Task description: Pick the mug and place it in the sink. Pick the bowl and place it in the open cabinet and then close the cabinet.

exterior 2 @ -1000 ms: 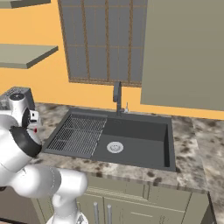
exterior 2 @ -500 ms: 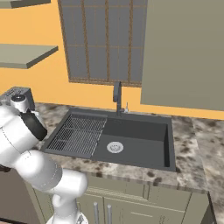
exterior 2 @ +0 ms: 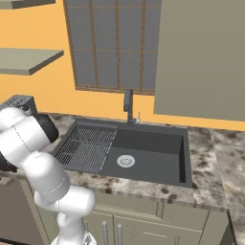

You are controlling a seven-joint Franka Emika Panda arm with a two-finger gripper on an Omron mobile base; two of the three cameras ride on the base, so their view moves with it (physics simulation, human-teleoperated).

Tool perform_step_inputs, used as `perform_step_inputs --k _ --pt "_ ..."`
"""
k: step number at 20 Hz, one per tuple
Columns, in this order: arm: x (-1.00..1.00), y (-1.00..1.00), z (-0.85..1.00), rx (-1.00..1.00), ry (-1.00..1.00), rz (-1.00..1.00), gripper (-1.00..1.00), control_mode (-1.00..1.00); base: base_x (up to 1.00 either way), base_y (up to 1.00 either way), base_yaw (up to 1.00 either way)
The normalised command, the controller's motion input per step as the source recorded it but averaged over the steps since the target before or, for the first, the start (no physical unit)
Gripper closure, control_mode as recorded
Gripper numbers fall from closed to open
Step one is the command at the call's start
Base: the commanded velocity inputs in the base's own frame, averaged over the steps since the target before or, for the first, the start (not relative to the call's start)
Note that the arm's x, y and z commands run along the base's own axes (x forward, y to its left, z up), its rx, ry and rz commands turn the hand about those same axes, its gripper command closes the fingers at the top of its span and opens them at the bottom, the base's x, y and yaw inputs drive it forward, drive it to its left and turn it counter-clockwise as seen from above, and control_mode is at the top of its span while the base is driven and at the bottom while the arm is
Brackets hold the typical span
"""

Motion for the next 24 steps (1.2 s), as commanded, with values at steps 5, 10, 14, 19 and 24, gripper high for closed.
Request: perform_step_inputs --k 5,10,14,19,24 --pt "0.17 0.09 -0.14 0.0 0.0 0.0 -1.0 -1.0 0.0 0.0 0.0" --pt "0.18 0.14 -0.14 0.0 -0.01 0.0 -1.0 -1.0 0.0 0.0 0.0" --pt "0.07 0.06 -0.02 0.0 -0.02 0.0 -1.0 -1.0 0.0 0.0 0.0" --pt "0.11 0.04 0.0 0.0 -0.01 0.0 -1.0 -1.0 0.0 0.0 0.0" --pt "0.01 0.02 -0.02 0.0 0.0 0.0 1.0 -1.0 0.0 0.0 0.0"
